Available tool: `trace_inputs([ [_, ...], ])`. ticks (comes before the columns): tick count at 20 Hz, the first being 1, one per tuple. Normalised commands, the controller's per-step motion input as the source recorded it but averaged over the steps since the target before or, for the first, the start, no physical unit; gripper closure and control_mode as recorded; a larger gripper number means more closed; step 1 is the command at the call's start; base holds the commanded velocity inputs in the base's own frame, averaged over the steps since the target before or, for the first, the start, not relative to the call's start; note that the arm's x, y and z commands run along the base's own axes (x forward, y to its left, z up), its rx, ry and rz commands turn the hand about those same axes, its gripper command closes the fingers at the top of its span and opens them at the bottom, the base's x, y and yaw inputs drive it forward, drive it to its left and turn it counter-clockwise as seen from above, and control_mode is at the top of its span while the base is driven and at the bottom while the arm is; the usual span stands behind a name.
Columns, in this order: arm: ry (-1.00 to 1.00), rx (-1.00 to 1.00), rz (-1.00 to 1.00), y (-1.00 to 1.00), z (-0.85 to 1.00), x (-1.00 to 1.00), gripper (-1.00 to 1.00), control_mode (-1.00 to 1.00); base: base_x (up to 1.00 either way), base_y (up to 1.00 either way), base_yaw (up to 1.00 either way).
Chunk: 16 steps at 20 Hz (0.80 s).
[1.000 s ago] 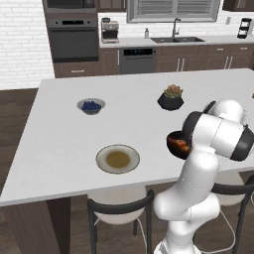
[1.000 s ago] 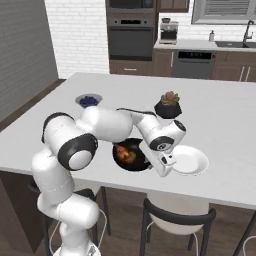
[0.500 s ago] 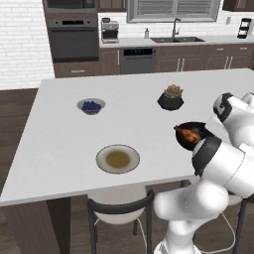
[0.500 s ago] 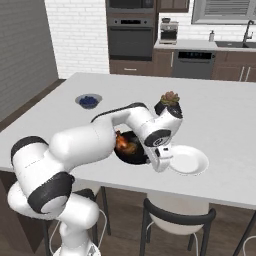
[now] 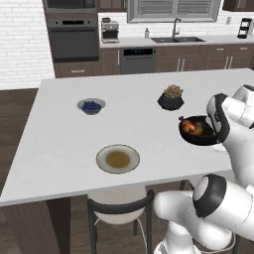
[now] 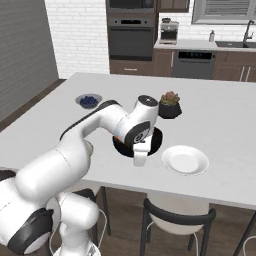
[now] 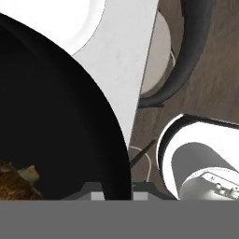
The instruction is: Pick the chicken drumstick and mushroom from their plates and place them in the bowl. Then put the bowl in the fridge.
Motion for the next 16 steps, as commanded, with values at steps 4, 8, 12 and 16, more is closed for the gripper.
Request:
trace_inputs([
  [4, -0.18, 0.05, -0.27, 0.48, 0.34, -0.29, 1.00, -1.00, 0.00, 0.00, 0.00],
  [8, -0.14, 0.03, -0.06, 0.55, 0.46, -0.40, 1.00, -1.00, 0.00, 0.00, 0.00],
  [12, 0.03, 0.06, 0.00, 0.77, 0.02, -0.08, 1.00, -1.00, 0.00, 0.00, 0.00],
  [16, 0.00, 0.06, 0.00, 0.38, 0.20, -0.27, 1.00, -1.00, 0.00, 0.00, 0.00],
])
